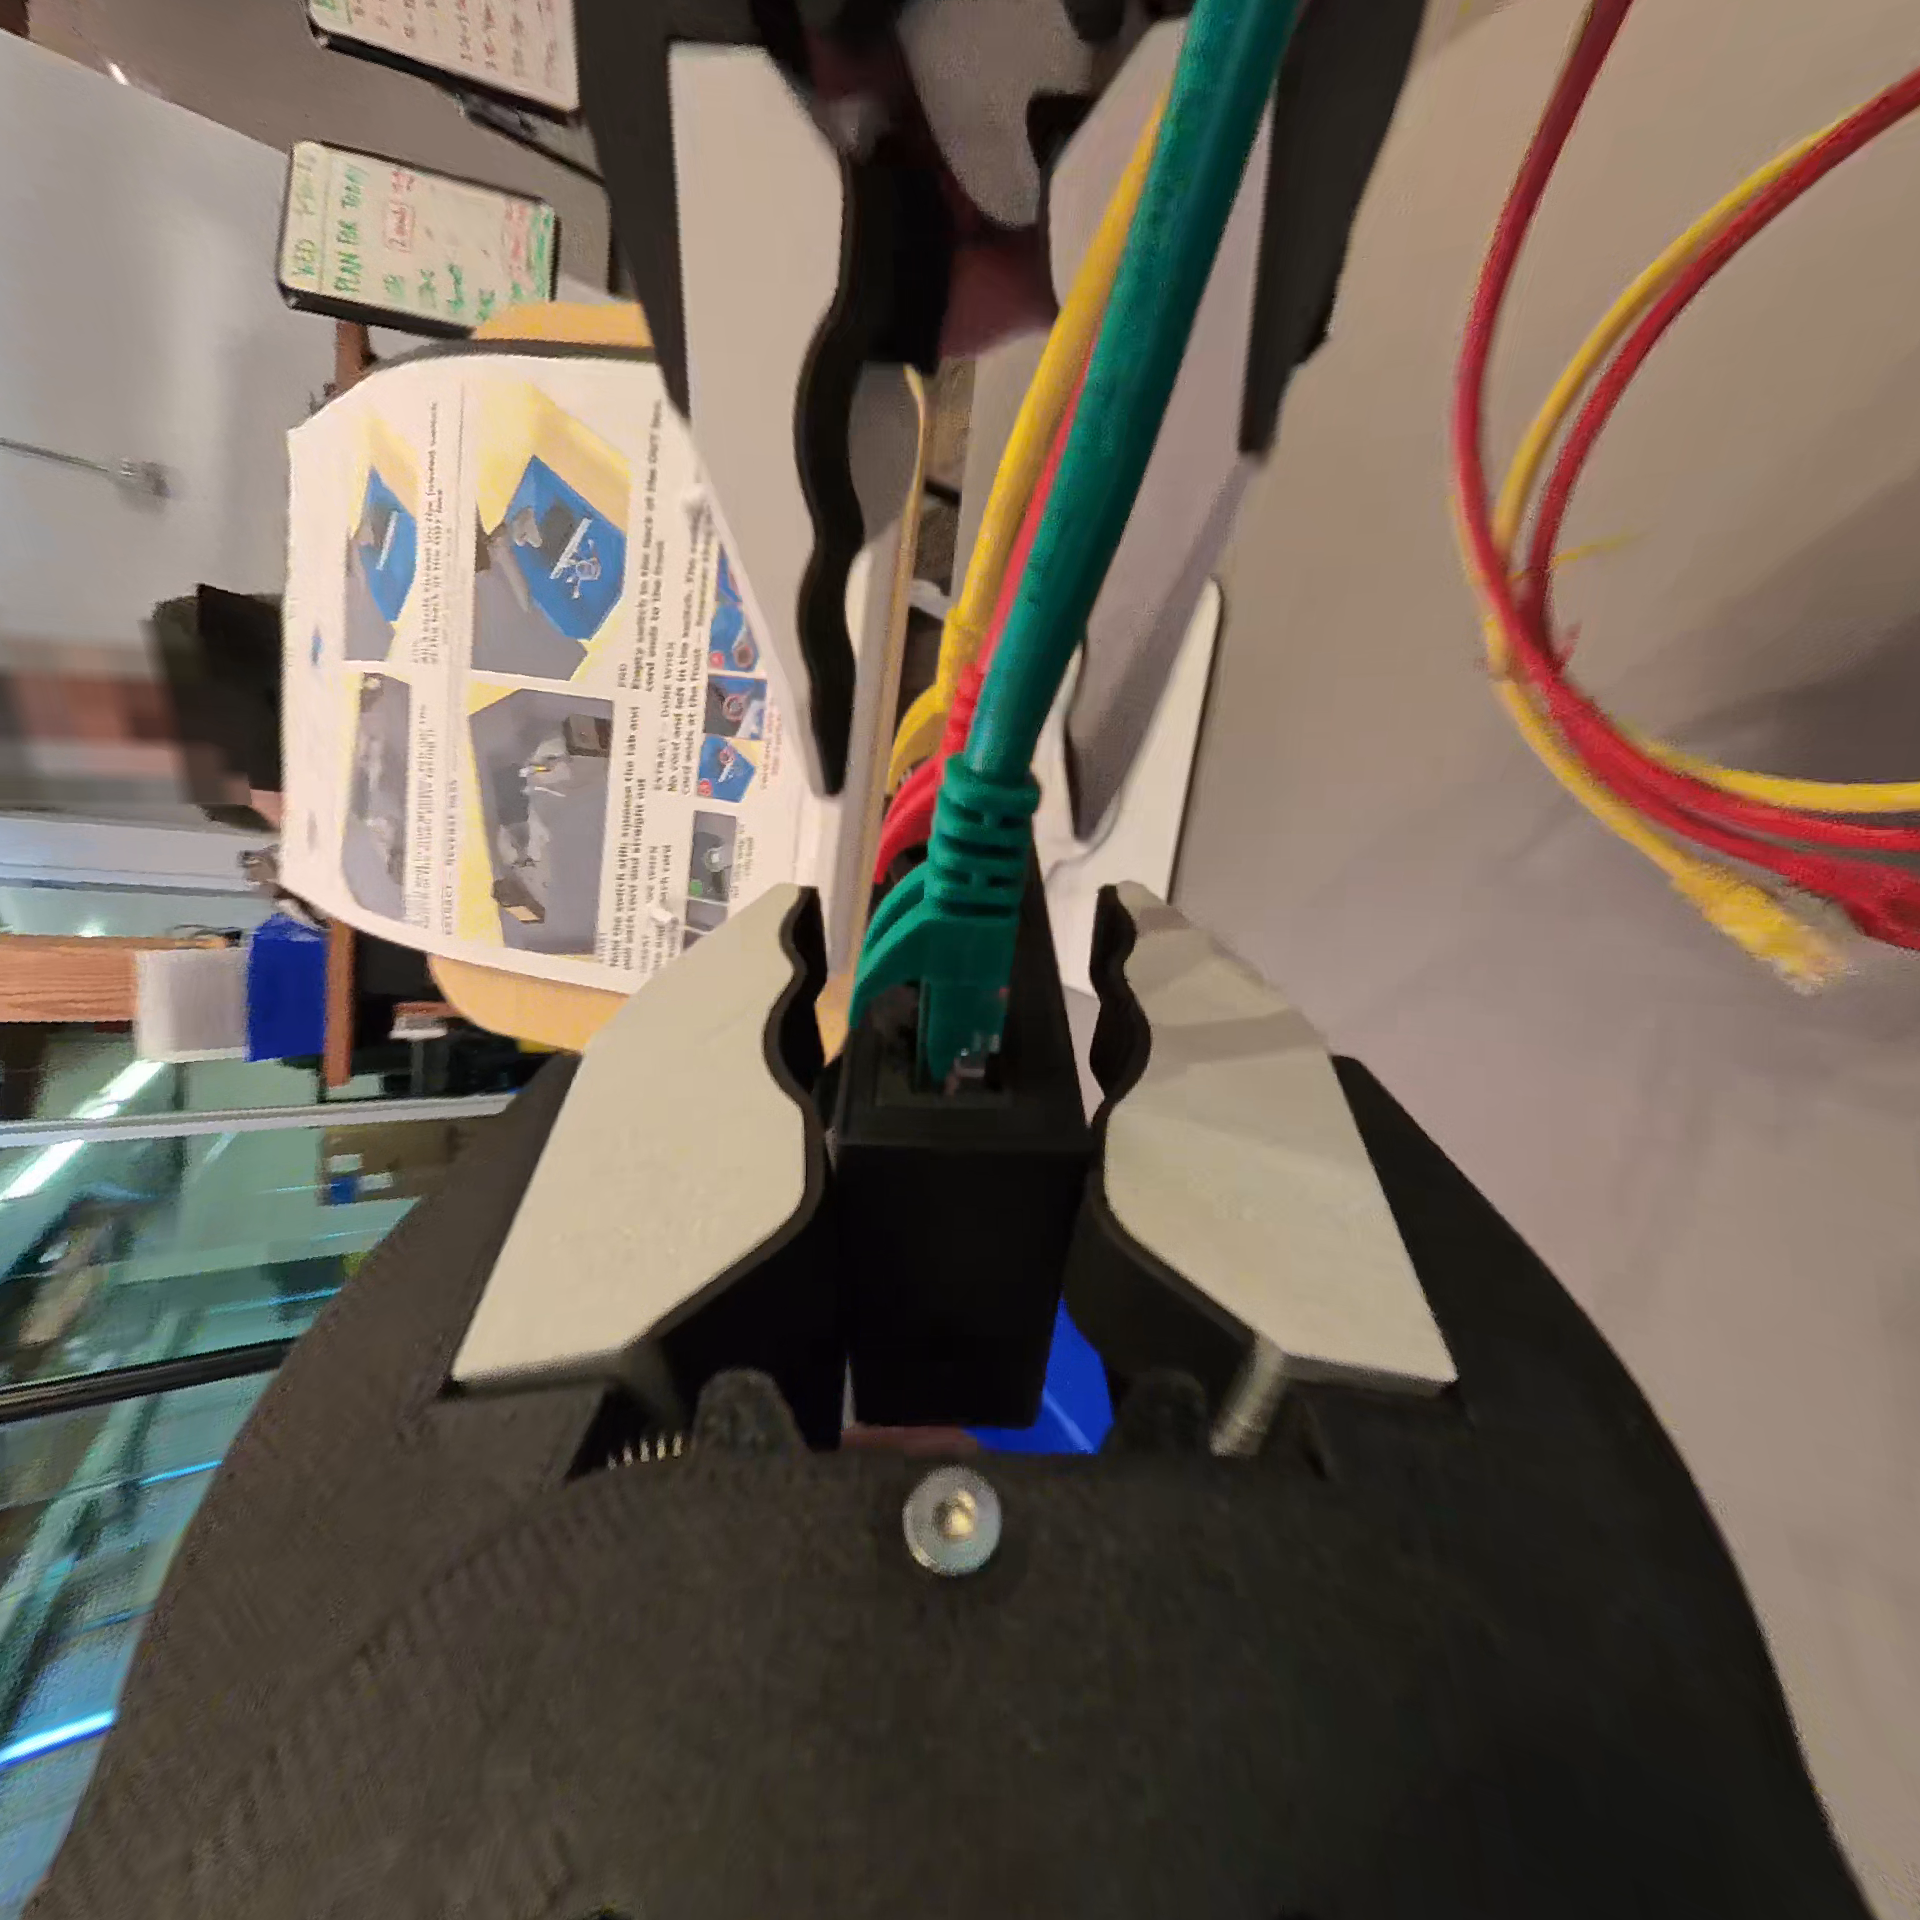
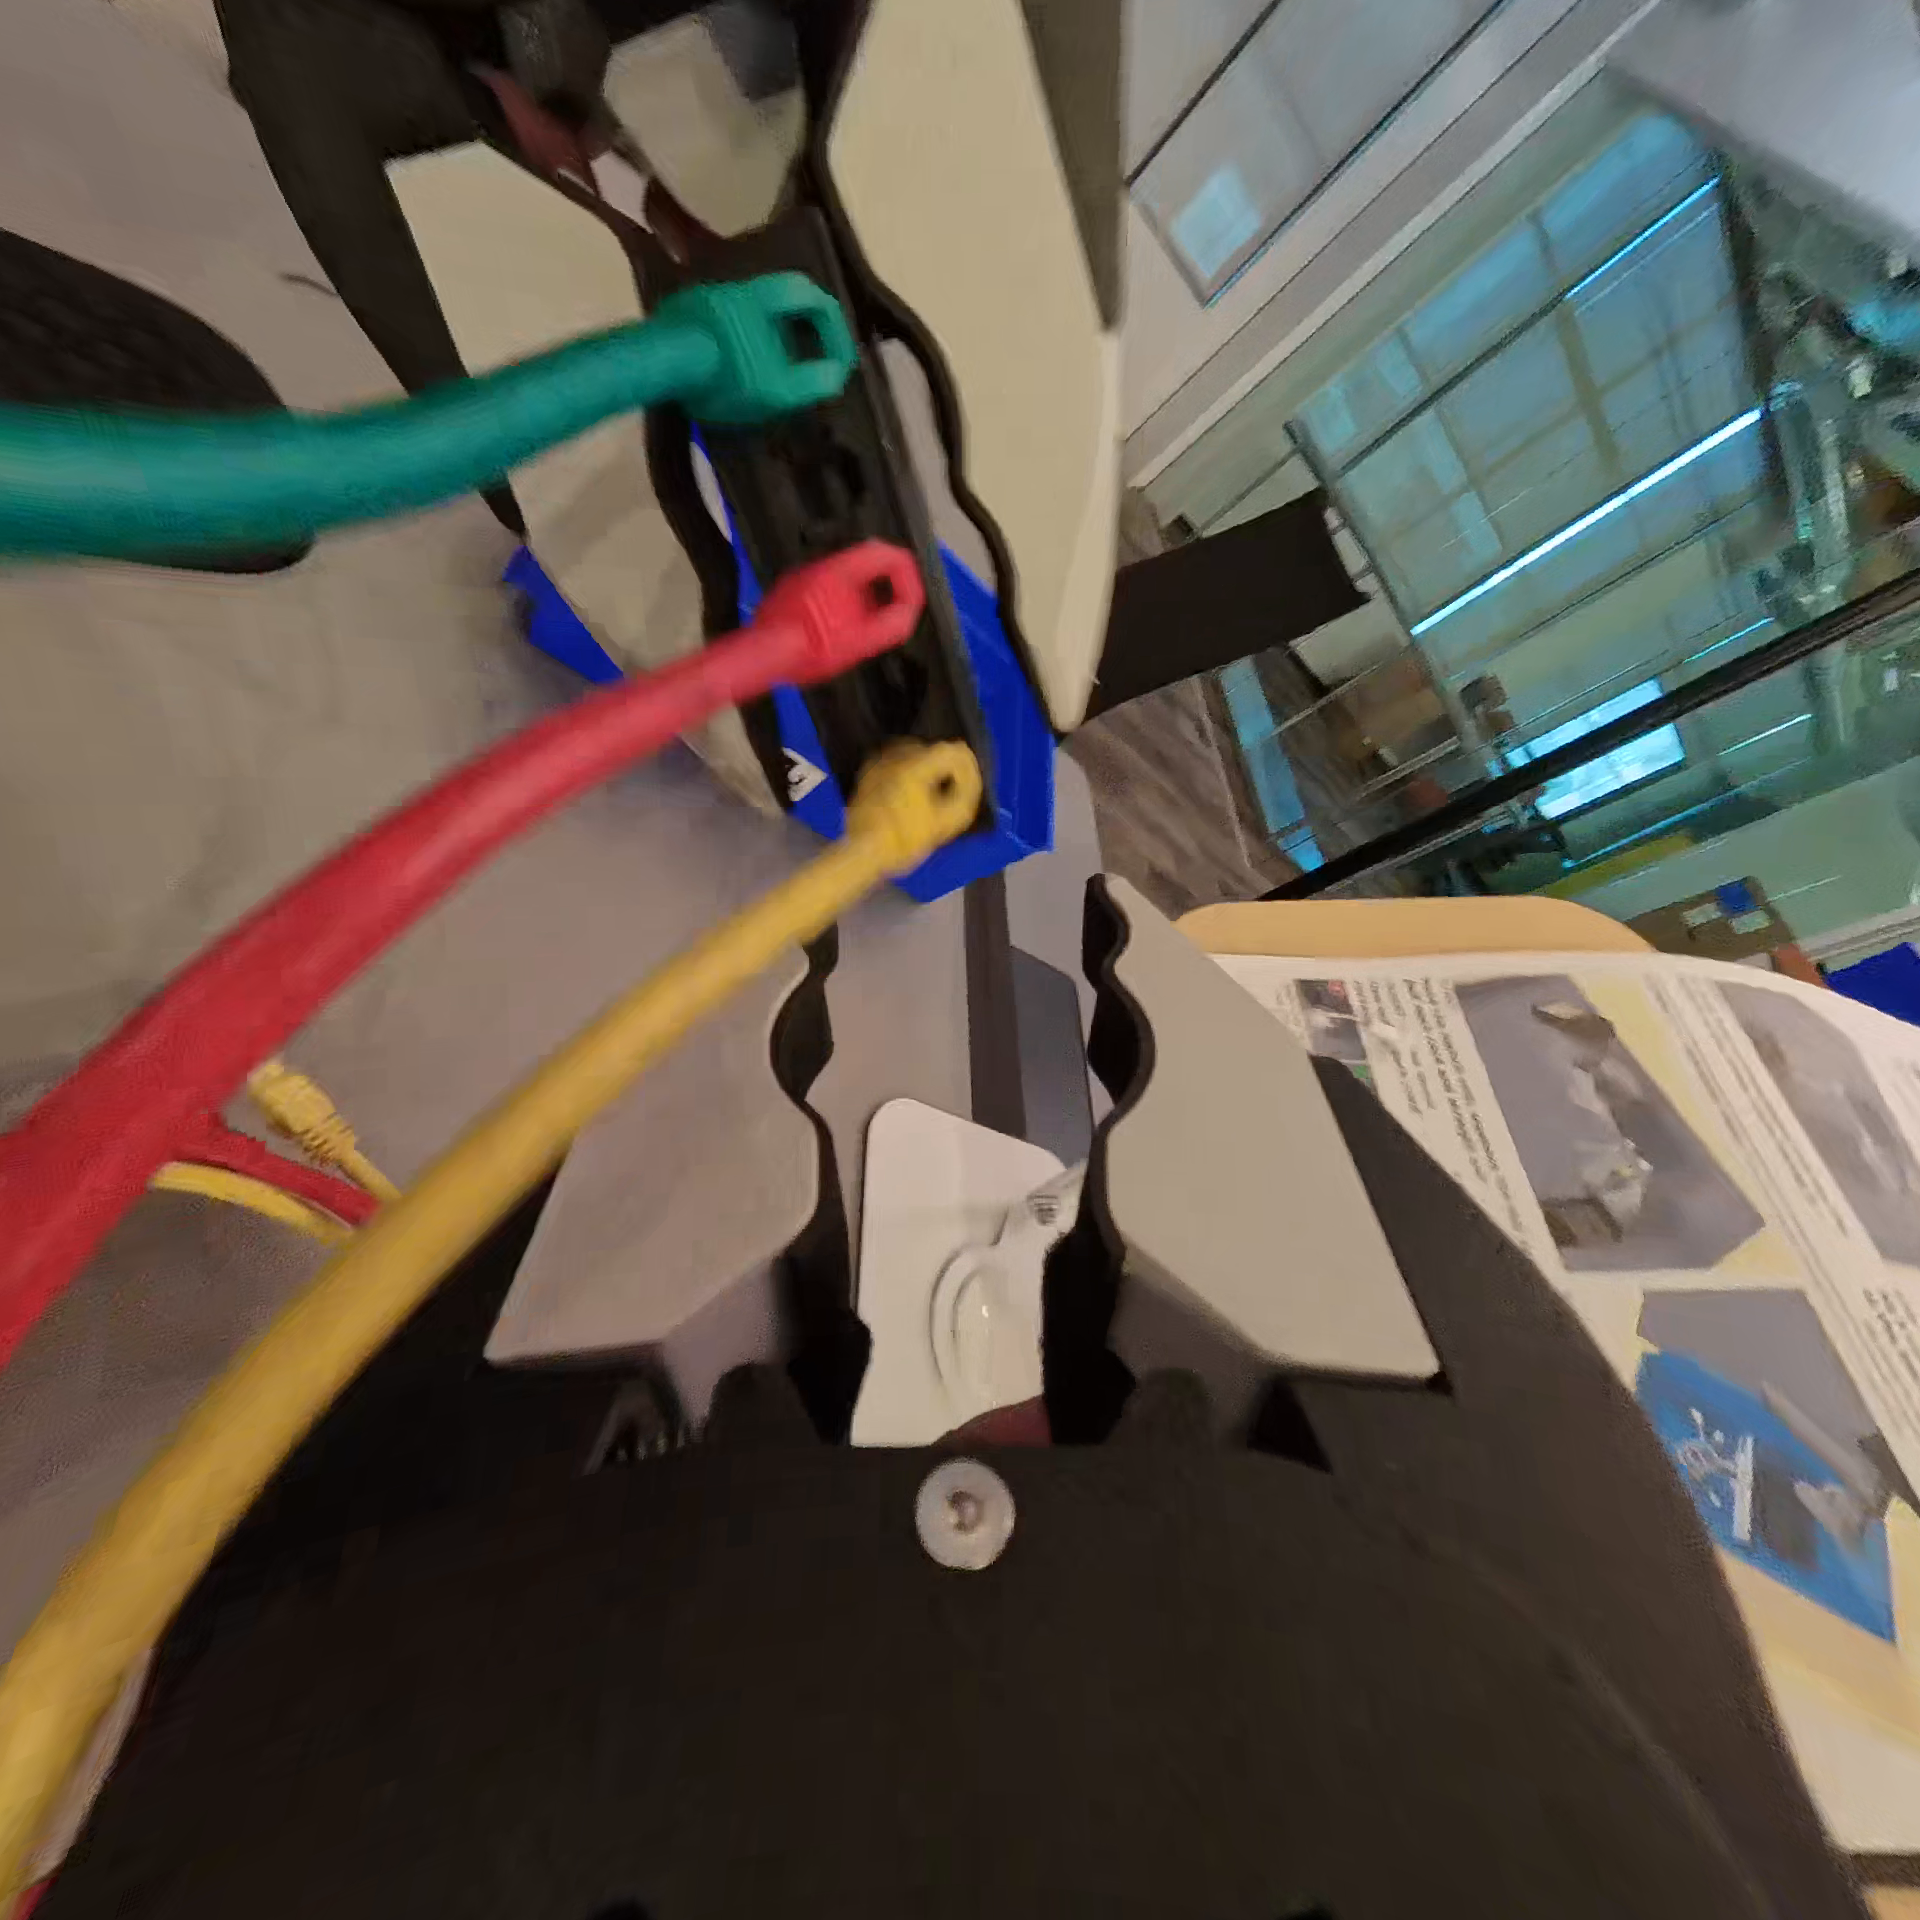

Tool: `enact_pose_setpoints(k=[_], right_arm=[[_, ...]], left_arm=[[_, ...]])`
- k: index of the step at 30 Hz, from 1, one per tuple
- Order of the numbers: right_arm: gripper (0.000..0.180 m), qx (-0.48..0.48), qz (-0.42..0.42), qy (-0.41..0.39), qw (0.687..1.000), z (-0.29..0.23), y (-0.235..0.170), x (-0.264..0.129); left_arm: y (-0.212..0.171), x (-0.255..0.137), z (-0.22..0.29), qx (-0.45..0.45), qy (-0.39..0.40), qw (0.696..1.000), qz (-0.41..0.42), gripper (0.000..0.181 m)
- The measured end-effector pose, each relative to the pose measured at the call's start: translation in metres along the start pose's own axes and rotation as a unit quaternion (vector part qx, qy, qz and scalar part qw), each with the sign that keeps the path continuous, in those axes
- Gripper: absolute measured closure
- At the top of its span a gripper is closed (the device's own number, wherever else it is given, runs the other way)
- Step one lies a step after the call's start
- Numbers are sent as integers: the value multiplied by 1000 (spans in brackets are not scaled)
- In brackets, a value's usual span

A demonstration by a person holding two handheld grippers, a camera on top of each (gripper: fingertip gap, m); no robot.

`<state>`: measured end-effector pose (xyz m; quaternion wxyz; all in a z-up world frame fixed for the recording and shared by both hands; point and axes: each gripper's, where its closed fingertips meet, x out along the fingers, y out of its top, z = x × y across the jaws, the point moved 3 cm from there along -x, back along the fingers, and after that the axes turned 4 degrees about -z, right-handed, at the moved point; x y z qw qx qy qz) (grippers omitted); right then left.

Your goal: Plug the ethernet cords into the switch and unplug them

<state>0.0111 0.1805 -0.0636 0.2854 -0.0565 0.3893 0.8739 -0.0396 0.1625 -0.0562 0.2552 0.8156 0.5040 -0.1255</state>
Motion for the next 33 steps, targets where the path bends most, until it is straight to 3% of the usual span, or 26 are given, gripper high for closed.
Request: enact_pose_setpoints(k=[7, 11, 15, 21, 28, 31, 33], right_arm=[[147, 66, 13, -98, 993, 48, -26, -61], [150, 62, 37, -137, 988, 59, -6, -102], [146, 13, 77, -132, 988, 48, 39, -123], [151, -38, 73, -90, 993, 25, 69, -87], [142, -32, 61, -63, 996, 16, 57, -45], [137, -61, -6, -72, 996, 15, 41, -31], [137, -62, 11, -71, 995, 13, 44, -28]], left_arm=[[-22, 0, -20, -6, 58, 997, -45, 131], [-35, 6, -31, -12, 71, 994, -84, 131], [-43, 16, -36, -6, 87, 989, -116, 132], [-33, 19, -43, -1, 113, 985, -130, 132], [-14, 12, -46, 6, 130, 984, -119, 132], [-8, 9, -44, 4, 120, 986, -112, 132], [-3, 8, -41, 8, 112, 988, -106, 132]])
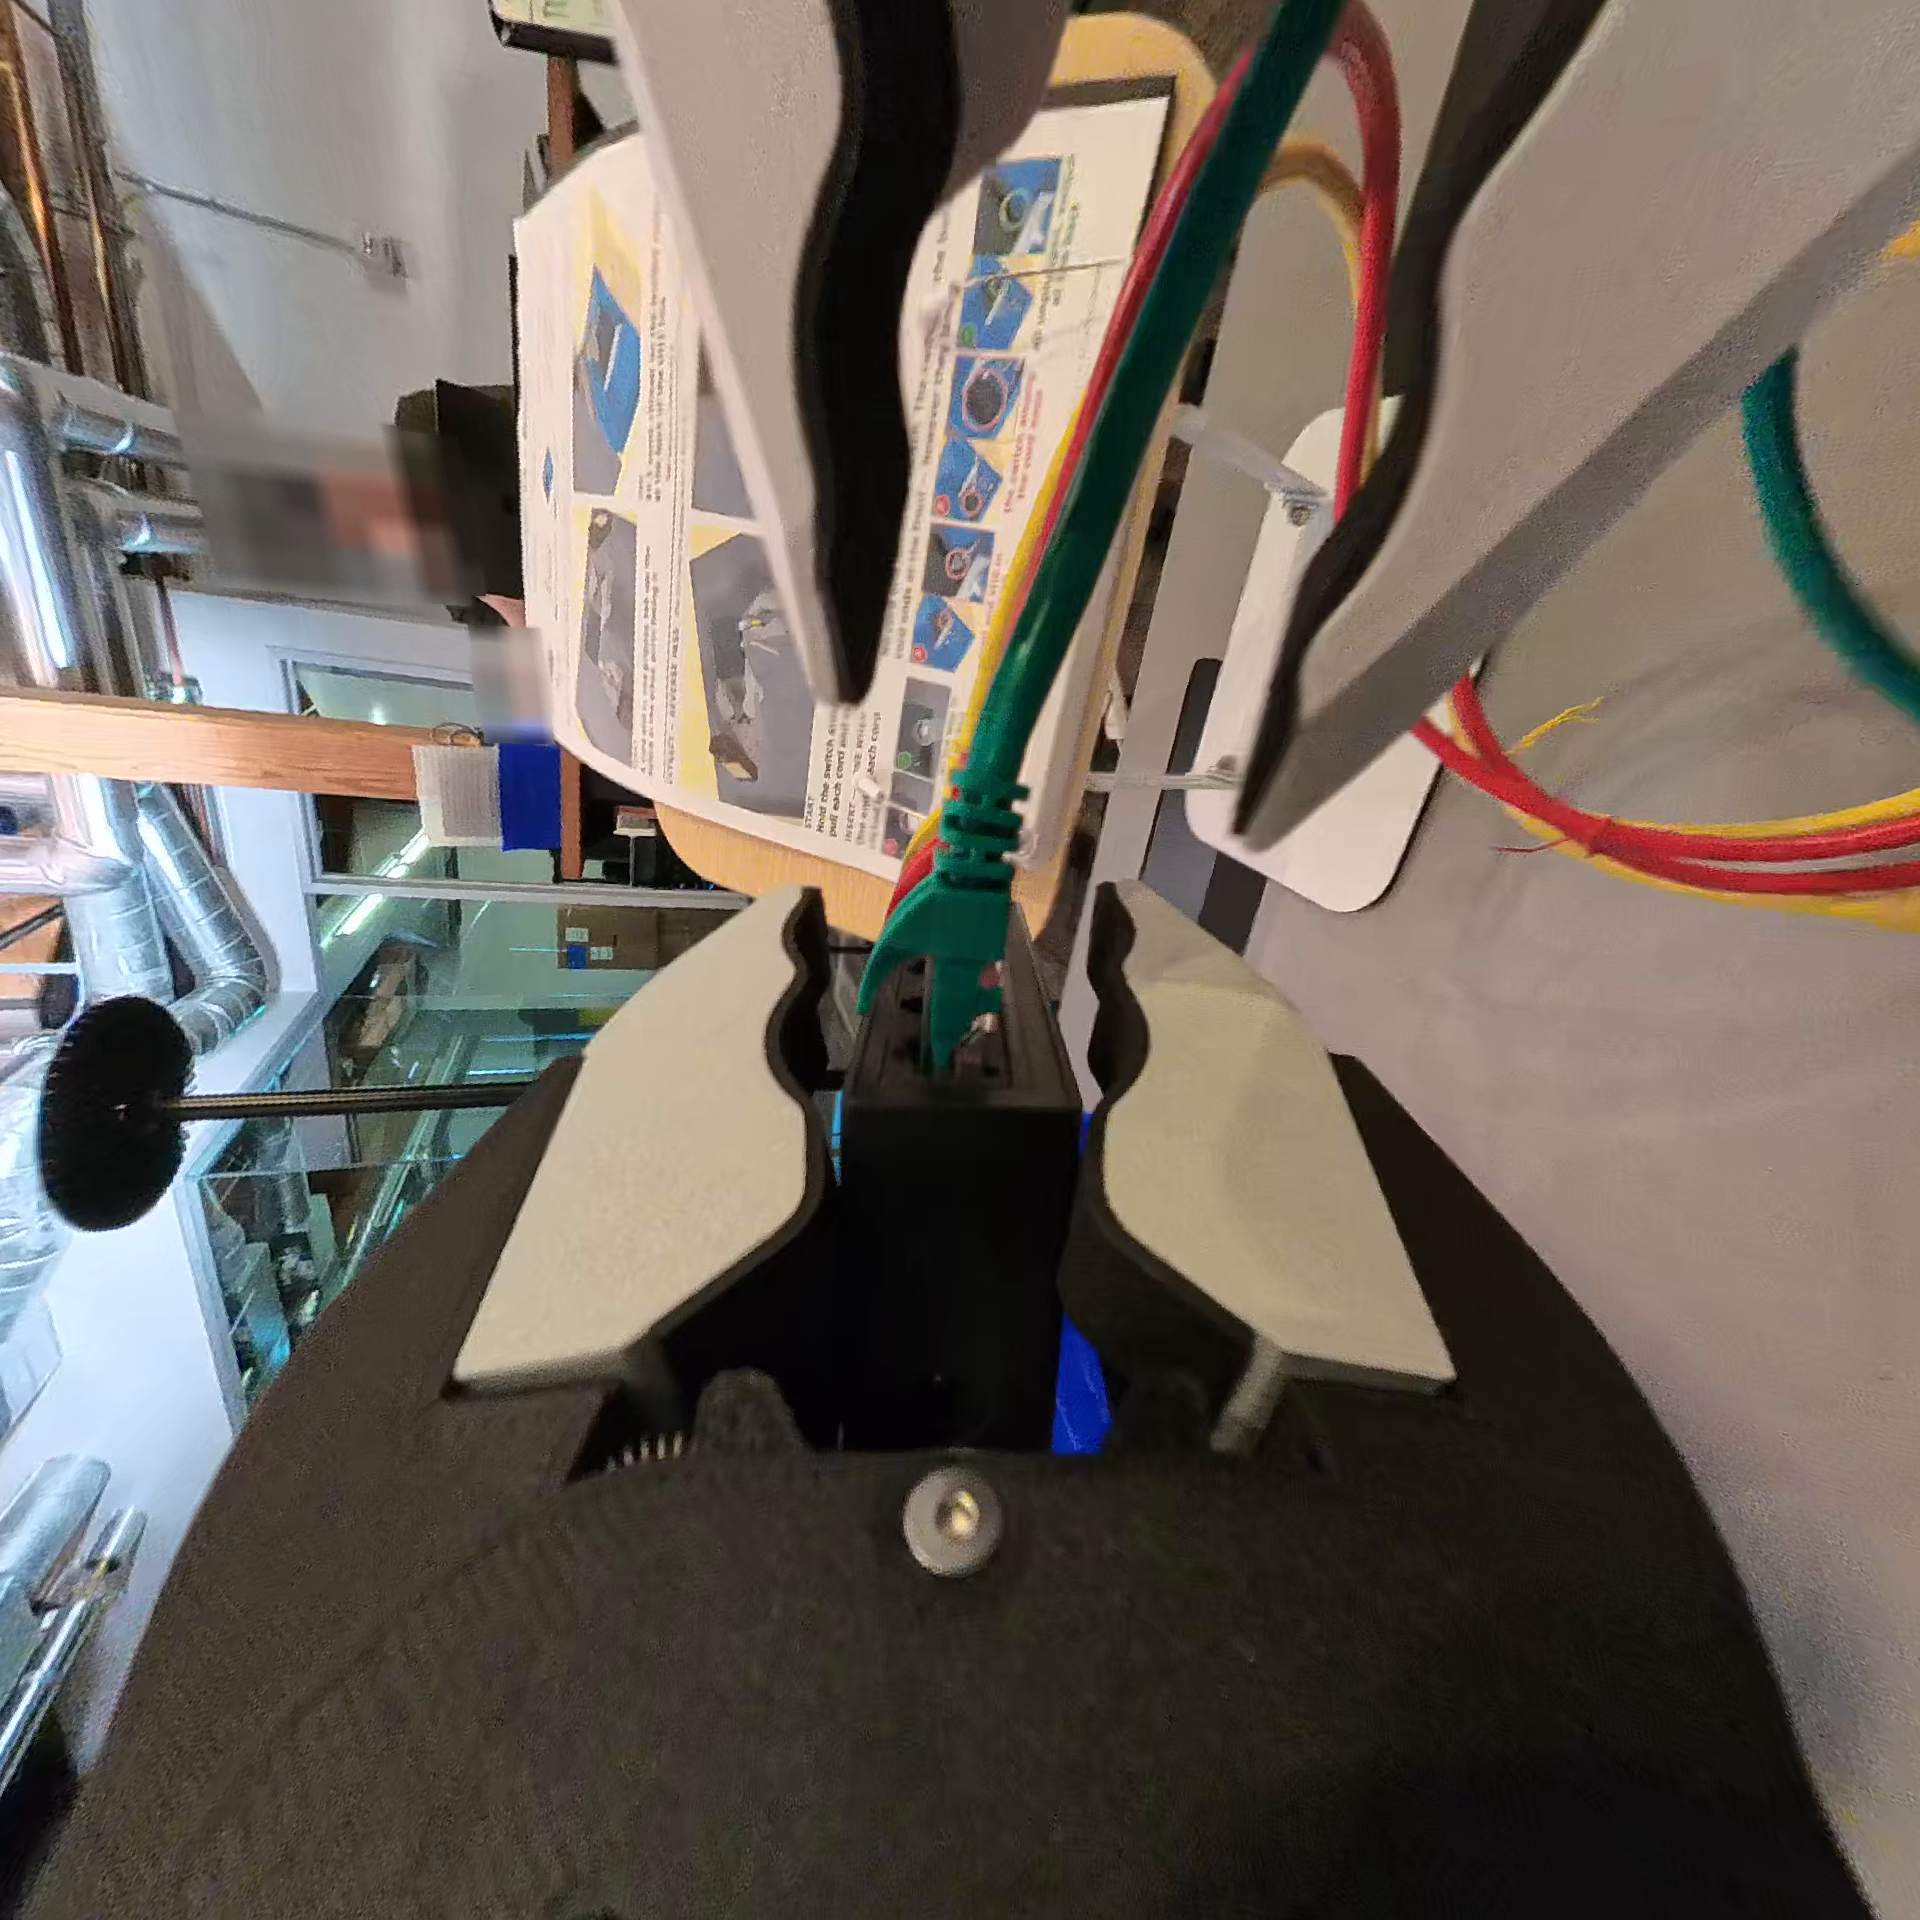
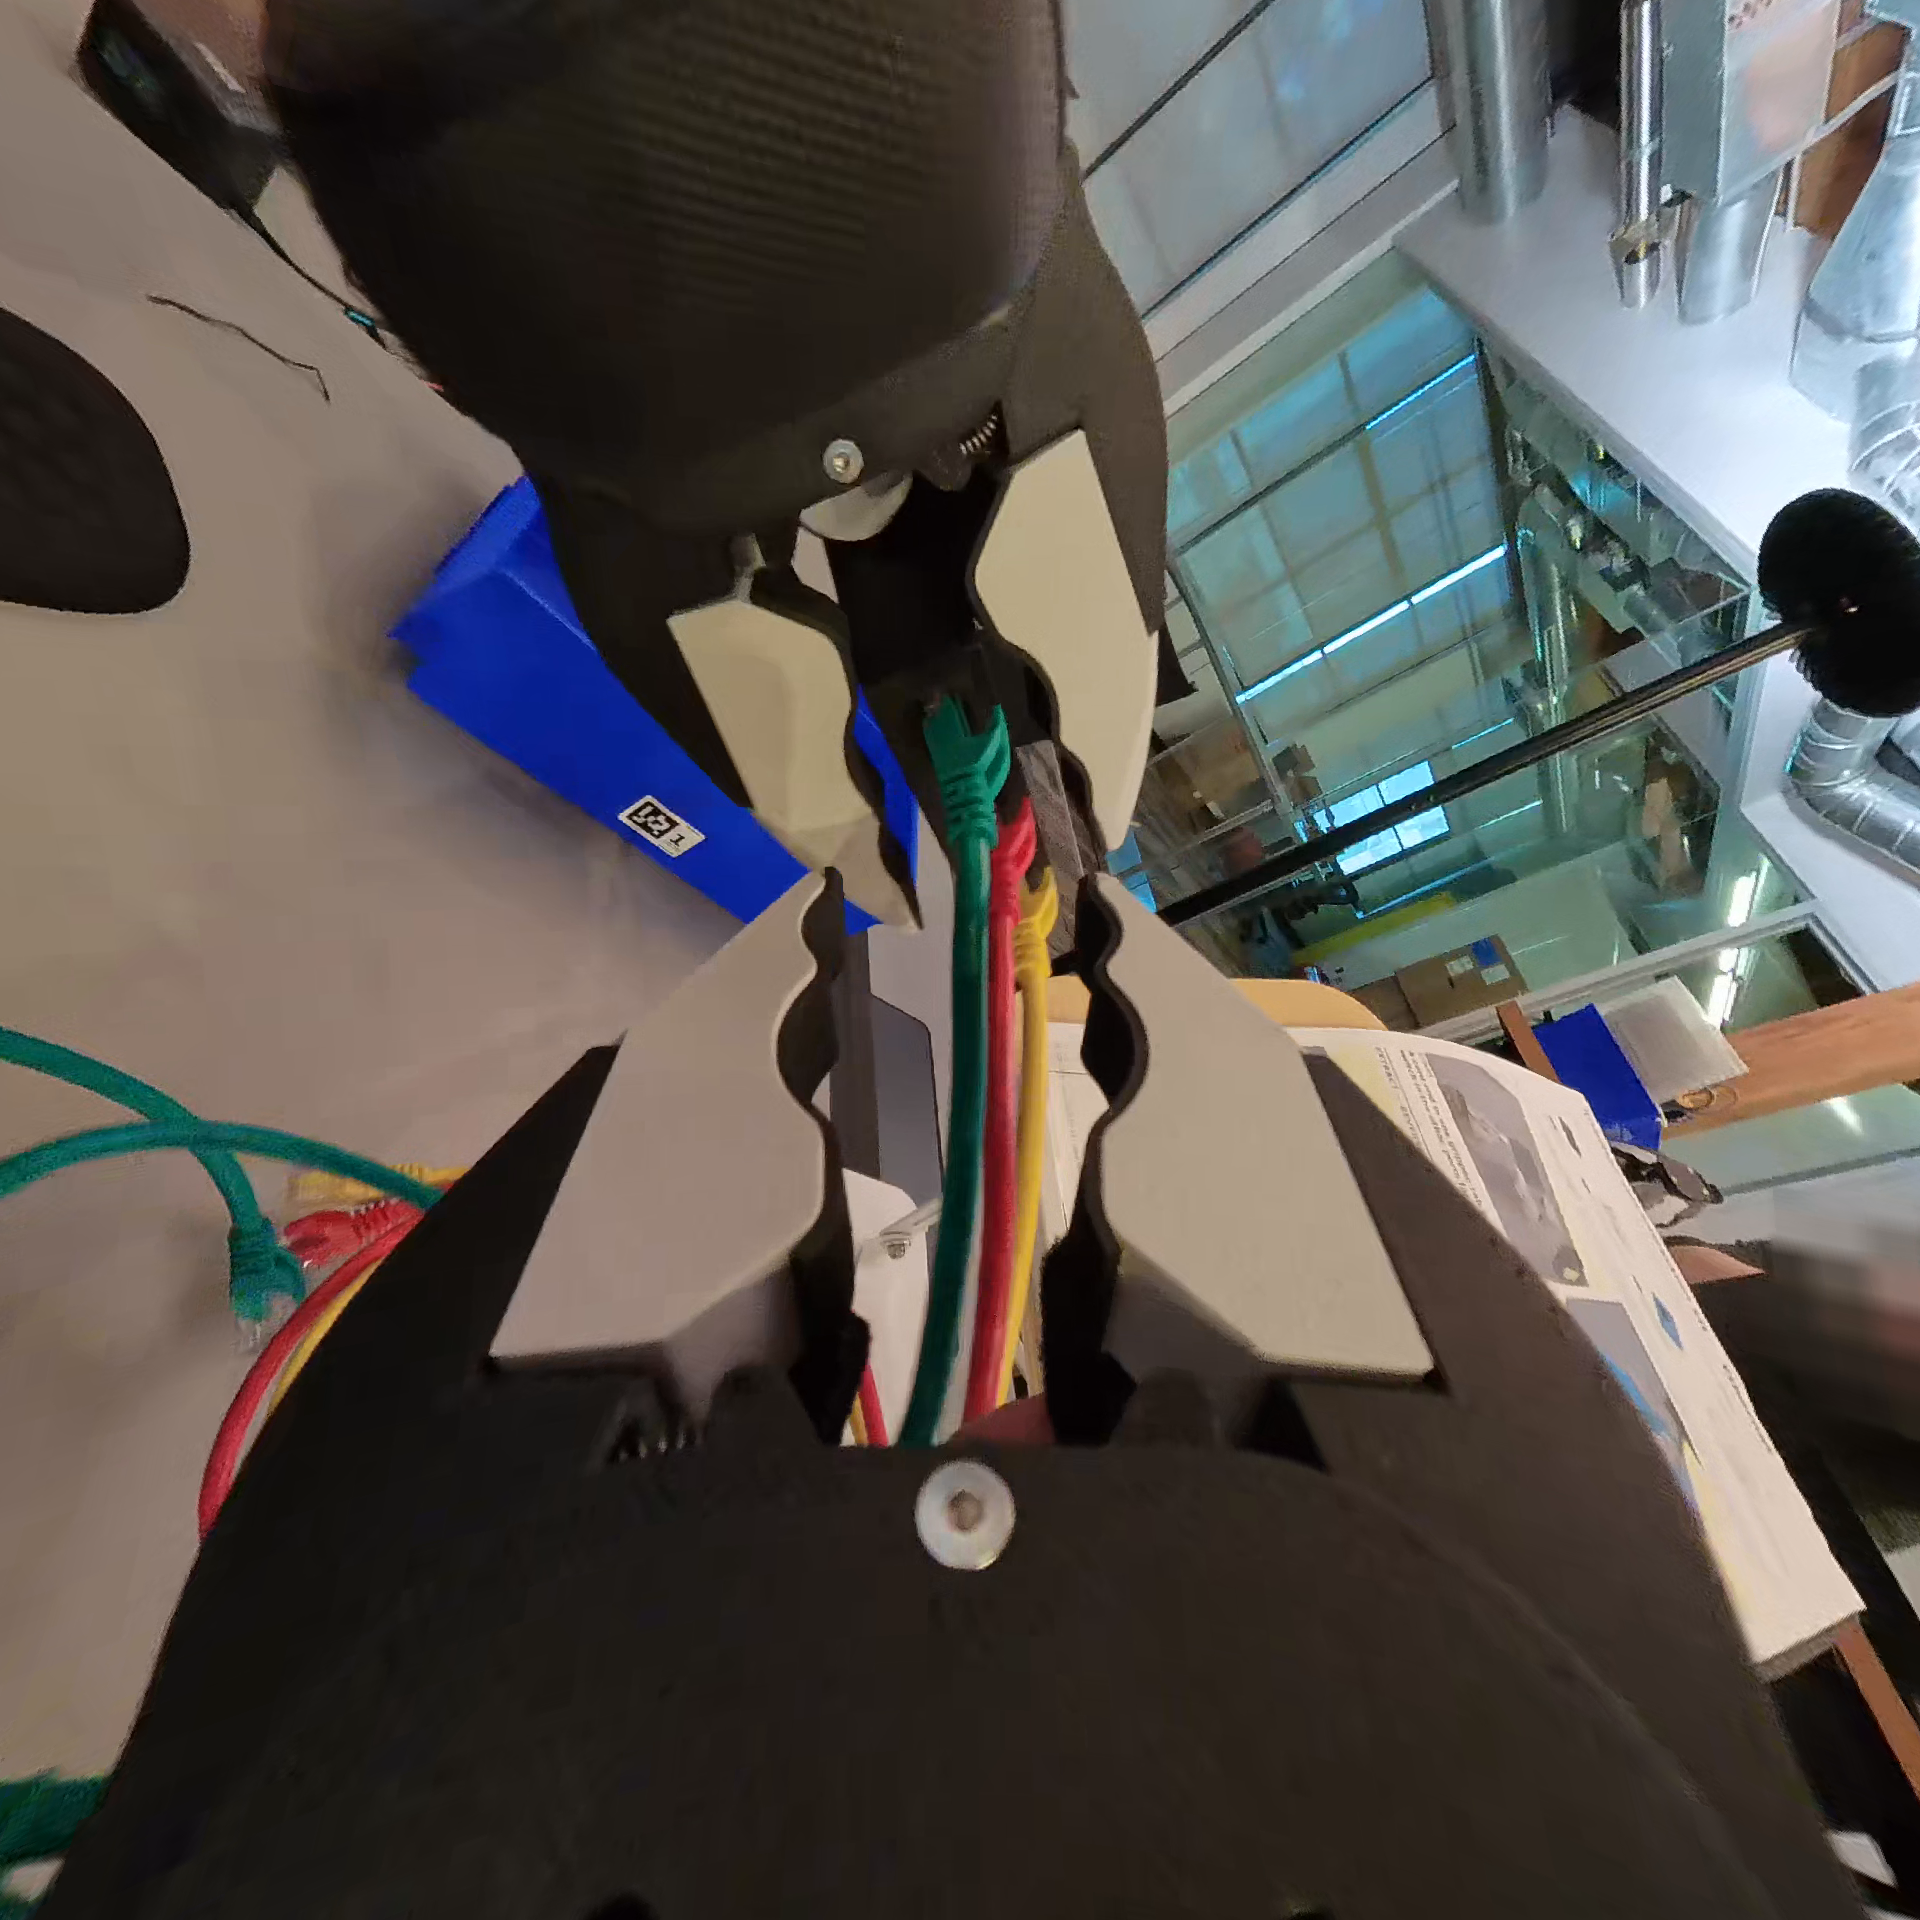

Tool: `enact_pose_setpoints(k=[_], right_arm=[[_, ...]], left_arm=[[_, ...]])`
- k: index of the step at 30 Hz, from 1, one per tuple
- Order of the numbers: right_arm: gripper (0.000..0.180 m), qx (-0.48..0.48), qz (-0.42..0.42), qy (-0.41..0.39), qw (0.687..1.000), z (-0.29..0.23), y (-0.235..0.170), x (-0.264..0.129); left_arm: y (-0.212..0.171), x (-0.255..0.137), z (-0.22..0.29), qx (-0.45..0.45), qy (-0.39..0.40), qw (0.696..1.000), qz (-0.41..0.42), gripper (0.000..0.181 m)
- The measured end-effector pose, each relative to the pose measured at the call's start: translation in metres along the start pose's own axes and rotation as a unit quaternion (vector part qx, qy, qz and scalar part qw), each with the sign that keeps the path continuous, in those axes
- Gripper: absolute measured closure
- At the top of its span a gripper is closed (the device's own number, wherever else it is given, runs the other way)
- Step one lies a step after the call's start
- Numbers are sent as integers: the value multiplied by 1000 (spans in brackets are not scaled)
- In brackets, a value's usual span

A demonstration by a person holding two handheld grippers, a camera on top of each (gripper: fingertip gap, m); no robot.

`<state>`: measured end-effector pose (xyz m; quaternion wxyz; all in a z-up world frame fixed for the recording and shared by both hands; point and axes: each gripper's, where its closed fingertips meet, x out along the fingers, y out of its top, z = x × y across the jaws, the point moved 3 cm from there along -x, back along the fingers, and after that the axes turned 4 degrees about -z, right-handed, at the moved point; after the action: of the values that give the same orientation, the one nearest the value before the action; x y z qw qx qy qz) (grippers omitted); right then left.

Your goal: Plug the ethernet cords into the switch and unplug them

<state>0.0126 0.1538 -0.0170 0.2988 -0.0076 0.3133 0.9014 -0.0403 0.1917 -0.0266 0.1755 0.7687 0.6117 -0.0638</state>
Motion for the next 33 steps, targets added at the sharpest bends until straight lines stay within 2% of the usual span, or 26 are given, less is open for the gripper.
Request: enact_pose_setpoints(k=[2, 5, 7, 14, 19, 33], right_arm=[[138, -13, -16, 3, 1000, -3, -2, 3], [157, 2, 60, 23, 998, -6, 16, -3], [160, -6, 53, 34, 998, -8, 13, -5], [156, -13, 39, 52, 998, -9, 7, -10], [167, -4, 41, 72, 997, -11, 4, -14], [168, 6, 63, 87, 994, -9, 1, -22]], left_arm=[[6, -2, 7, -1, -27, 1000, 11, 132], [10, -2, 17, 10, -51, 999, 11, 132], [13, -2, 22, 11, -64, 998, 18, 132], [25, -6, 30, -28, -142, 988, 50, 131], [32, -7, 32, -25, -166, 985, 46, 132], [44, -8, 35, -6, -196, 980, 29, 132]])
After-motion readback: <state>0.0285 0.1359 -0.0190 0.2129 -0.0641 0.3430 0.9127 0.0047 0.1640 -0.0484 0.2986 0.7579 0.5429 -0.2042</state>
